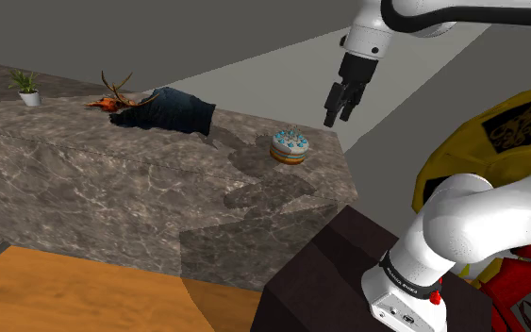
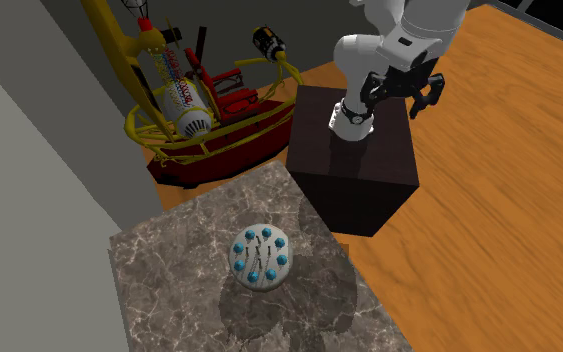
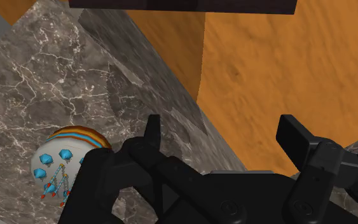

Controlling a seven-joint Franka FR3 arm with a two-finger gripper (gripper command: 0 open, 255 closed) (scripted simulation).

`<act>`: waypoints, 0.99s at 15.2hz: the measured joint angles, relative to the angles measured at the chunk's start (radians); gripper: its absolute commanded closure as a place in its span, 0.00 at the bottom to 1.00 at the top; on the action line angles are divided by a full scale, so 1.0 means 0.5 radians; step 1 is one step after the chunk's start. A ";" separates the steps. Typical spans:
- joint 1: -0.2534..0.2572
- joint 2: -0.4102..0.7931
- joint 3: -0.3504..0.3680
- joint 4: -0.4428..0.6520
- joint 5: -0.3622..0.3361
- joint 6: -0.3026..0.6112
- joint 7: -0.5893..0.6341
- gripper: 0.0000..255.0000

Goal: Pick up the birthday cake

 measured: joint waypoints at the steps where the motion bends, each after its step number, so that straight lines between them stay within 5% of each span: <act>1: 0.000 0.000 0.000 0.000 0.000 0.000 0.000 0.00; 15: -0.118 0.851 -0.280 0.295 -0.143 0.548 -0.302 0.00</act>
